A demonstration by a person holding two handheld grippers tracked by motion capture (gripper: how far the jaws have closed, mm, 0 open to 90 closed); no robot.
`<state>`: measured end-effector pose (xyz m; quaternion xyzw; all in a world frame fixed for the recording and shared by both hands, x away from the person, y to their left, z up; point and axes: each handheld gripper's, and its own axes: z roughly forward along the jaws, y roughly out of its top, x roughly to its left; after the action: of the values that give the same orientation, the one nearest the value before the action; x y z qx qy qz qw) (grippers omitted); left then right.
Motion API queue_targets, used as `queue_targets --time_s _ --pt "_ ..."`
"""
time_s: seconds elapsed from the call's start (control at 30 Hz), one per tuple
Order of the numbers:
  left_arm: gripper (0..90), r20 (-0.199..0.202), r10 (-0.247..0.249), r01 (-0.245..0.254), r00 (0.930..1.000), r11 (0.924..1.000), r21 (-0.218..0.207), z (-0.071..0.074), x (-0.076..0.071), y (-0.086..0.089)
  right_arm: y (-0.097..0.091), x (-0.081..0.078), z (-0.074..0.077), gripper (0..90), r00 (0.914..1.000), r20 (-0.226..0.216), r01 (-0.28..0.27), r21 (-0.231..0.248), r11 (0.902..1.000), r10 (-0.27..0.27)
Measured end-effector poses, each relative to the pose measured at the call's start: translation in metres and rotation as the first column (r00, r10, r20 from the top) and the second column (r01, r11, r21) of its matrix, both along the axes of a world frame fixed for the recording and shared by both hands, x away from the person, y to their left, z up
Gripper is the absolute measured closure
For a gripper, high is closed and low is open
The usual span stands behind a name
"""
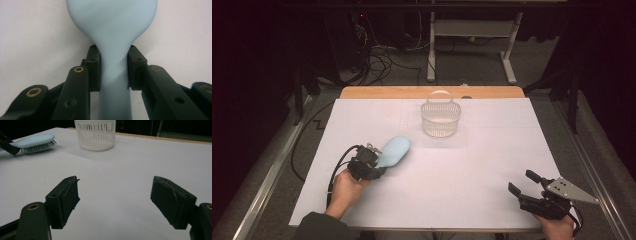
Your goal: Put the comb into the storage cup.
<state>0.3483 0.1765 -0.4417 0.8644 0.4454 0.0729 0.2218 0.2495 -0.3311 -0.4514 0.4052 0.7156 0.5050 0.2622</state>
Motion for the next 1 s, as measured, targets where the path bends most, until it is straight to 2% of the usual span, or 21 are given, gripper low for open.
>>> queue_targets --time_s 0.33,0.6,0.77,1.0 --pt "67.3 0.032 -0.017 0.019 0.9993 0.9987 -0.048 0.008 -0.01 0.003 0.0 0.0 0.0 23.2 1.0 0.0 -0.001 0.001 1.0 0.001" --pt "67.3 0.071 -0.018 0.025 0.9973 0.9952 -0.095 0.013 -0.023 0.007 0.0 0.0 0.0 23.2 1.0 -0.001 0.0 0.003 1.0 0.0" --pt "67.3 0.076 -0.025 0.034 0.9968 0.9916 -0.125 0.014 -0.032 0.009 0.001 -0.001 0.0 23.2 1.0 0.003 0.0 0.003 1.0 0.0" --pt "67.3 0.087 -0.033 0.045 0.9957 0.988 -0.148 0.013 -0.04 0.009 0.005 -0.001 0.0 23.1 1.0 0.003 0.0 -0.026 0.9996 0.0"
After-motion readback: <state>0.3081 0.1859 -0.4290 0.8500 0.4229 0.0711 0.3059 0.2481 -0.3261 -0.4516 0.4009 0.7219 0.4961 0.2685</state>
